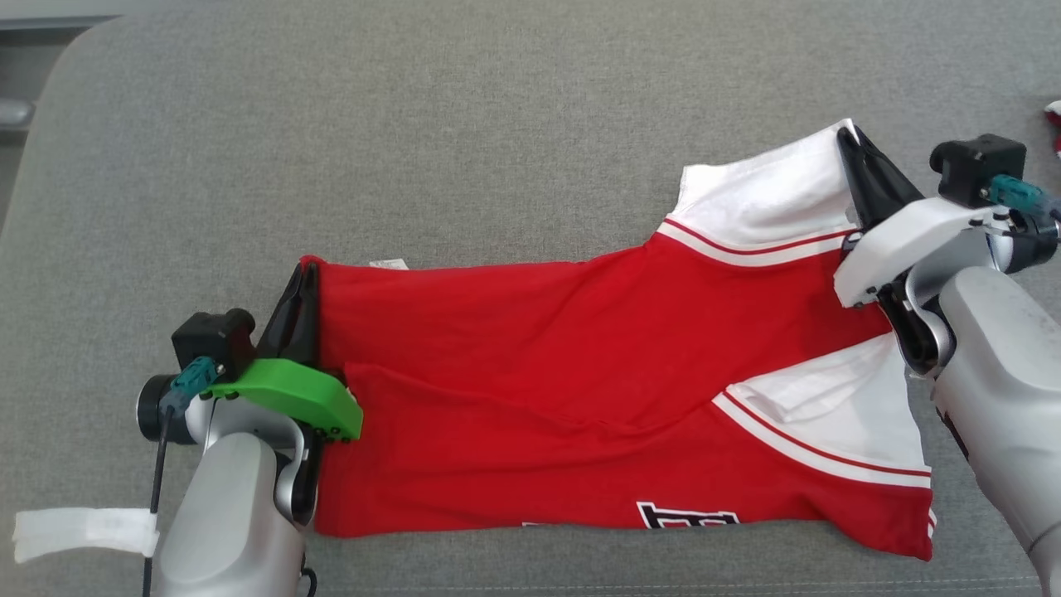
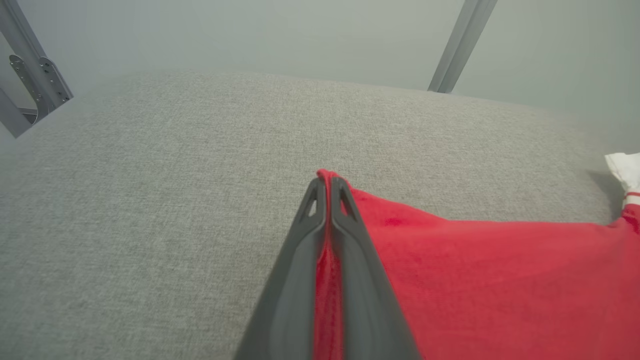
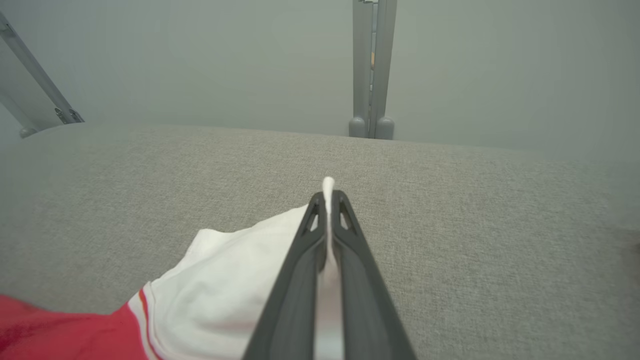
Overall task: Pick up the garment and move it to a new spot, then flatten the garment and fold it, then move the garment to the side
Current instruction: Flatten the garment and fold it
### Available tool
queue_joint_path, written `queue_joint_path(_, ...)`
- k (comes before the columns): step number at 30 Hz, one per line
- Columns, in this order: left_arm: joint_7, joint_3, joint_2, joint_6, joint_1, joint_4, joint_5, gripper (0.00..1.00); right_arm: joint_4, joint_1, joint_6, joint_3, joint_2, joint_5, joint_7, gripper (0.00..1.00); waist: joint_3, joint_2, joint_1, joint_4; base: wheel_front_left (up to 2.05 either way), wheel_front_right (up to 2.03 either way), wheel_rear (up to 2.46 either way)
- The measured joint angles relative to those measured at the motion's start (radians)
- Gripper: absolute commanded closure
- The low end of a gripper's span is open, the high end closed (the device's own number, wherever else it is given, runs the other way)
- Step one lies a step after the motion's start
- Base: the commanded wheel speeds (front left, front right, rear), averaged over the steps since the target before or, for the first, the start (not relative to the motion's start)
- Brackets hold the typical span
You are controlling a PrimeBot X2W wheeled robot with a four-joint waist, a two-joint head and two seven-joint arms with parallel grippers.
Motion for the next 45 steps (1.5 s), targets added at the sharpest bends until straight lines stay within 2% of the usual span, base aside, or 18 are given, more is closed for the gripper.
queue_joint_path(5, 0.0, 0.029, 0.014, 0.0, 0.064, -0.026, 0.008, 1.0, -0.196, 0.16, 0.0, -0.081, -0.028, 0.013, -0.004, 1.0, -0.059, 0.0, 0.0, -0.028, 0.0, 0.0, 0.0)
queue_joint_path(6, 0.0, 0.04, 0.017, 0.0, 0.084, -0.038, 0.01, 1.0, -0.263, 0.236, 0.0, -0.097, -0.025, 0.006, -0.004, 1.0, -0.08, 0.0, 0.0, -0.04, 0.0, 0.0, 0.0)
queue_joint_path(10, 0.0, 0.05, 0.017, 0.0, 0.126, -0.056, 0.017, 1.0, -0.355, 0.373, 0.0, -0.13, -0.012, 0.001, -0.004, 1.0, -0.117, 0.0, 0.0, -0.065, 0.0, 0.0, 0.0)
queue_joint_path(18, 0.0, 0.069, 0.017, 0.0, 0.221, -0.07, 0.024, 1.0, -0.404, 0.558, 0.0, -0.194, 0.023, -0.005, -0.004, 1.0, -0.16, 0.0, 0.0, -0.108, 0.0, 0.0, 0.0)
queue_joint_path(26, 0.0, 0.115, 0.007, 0.0, 0.309, -0.064, 0.035, 1.0, -0.36, 0.642, 0.0, -0.215, 0.043, -0.026, -0.004, 1.0, -0.184, 0.0, 0.0, -0.118, 0.0, 0.0, 0.0)
queue_joint_path(27, 0.0, 0.124, 0.004, 0.0, 0.323, -0.063, 0.035, 0.91, -0.349, 0.651, 0.0, -0.22, 0.042, -0.032, -0.004, 1.0, -0.188, 0.0, 0.0, -0.117, 0.0, 0.0, 0.0)
queue_joint_path(28, 0.0, 0.131, 0.003, 0.0, 0.336, -0.063, 0.039, 0.55, -0.337, 0.66, 0.0, -0.231, 0.046, -0.031, -0.004, 1.0, -0.192, 0.0, 0.0, -0.116, 0.0, 0.0, 0.0)
queue_joint_path(29, 0.0, 0.136, 0.001, 0.0, 0.348, -0.062, 0.045, 0.0, -0.32, 0.665, 0.0, -0.24, 0.049, -0.028, -0.004, 0.18, -0.196, 0.0, 0.0, -0.115, 0.0, 0.0, 0.0)
queue_joint_path(30, 0.0, 0.147, -0.003, 0.0, 0.359, -0.06, 0.045, 0.0, -0.308, 0.669, 0.0, -0.245, 0.051, -0.026, -0.004, 0.0, -0.2, 0.0, 0.0, -0.114, 0.0, 0.0, 0.0)
queue_joint_path(39, 0.0, 0.206, -0.007, 0.034, 0.41, -0.107, 0.097, 0.0, -0.356, 0.673, 0.0, -0.362, 0.083, -0.037, -0.004, 0.0, -0.225, 0.0, -0.0001, -0.094, 0.0, 0.0, 0.0)
queue_joint_path(45, 0.0, 0.186, -0.008, 0.031, 0.407, -0.126, 0.102, 0.0, -0.213, 0.641, 0.0, -0.323, 0.114, -0.068, -0.002, 0.0, -0.204, 0.0, -0.0001, -0.068, 0.0, 0.0, 0.0)
